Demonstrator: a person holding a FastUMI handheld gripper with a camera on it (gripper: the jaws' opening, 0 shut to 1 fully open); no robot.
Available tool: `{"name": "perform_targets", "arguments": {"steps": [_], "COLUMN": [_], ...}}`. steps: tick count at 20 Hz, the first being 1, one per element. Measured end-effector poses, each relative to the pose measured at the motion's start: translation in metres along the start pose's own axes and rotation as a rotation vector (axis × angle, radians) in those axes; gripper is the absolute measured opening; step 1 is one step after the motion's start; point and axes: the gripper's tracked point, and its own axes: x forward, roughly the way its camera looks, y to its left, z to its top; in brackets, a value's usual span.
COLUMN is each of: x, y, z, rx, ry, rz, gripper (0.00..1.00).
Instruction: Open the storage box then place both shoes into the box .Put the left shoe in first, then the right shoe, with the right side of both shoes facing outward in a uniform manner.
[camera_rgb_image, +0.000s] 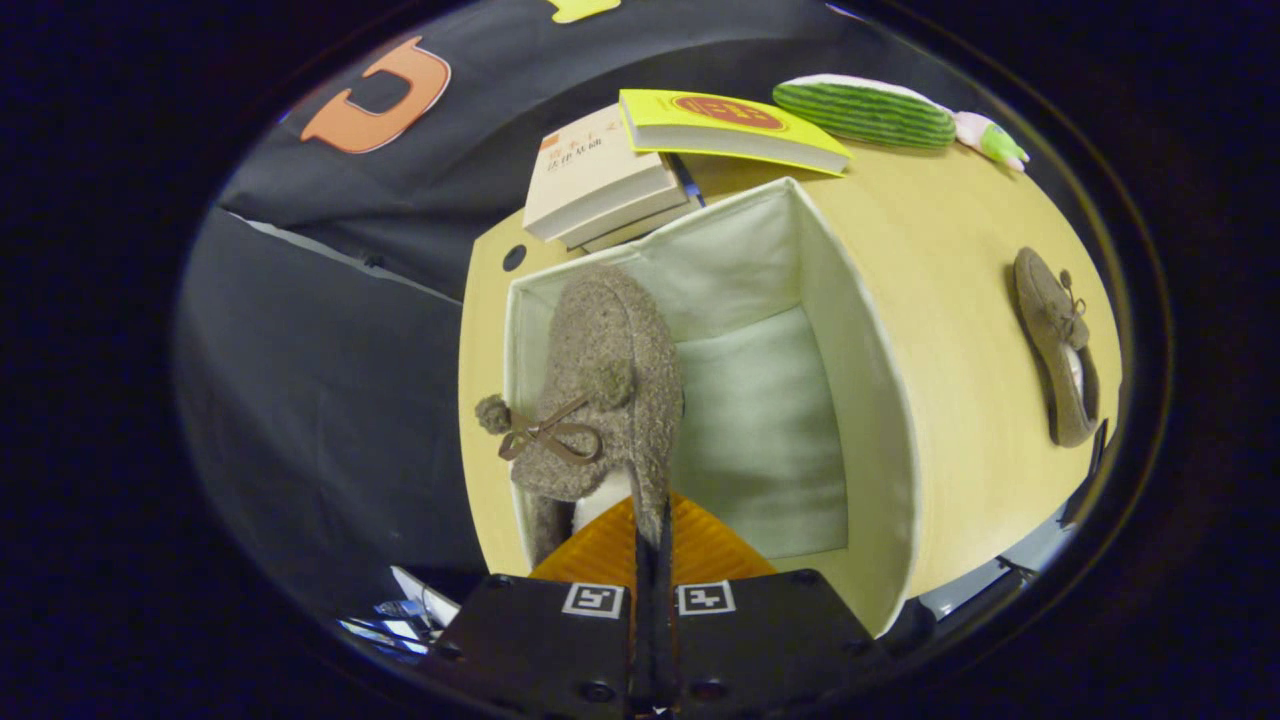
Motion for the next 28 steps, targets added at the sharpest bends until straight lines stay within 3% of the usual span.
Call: {"name": "perform_targets", "arguments": {"steps": [4, 10, 14, 20, 23, 28], "x": [0.005, -0.017, -0.06, -0.144, -0.183, -0.237], "y": [0.004, 0.01, 0.004, -0.041, -0.079, -0.185], "z": [0.001, 0.008, 0.025, 0.064, 0.068, 0.092], "rx": [-0.022, -0.033, -0.119, -0.308, -0.315, -0.283], "ry": [0.006, -0.022, -0.117, -0.333, -0.35, -0.41], "rz": [0.004, 0.045, 0.038, -0.044, -0.042, -0.149], "gripper": [0.13, 0.67, 0.84, 0.91, 0.94, 0.95]}}
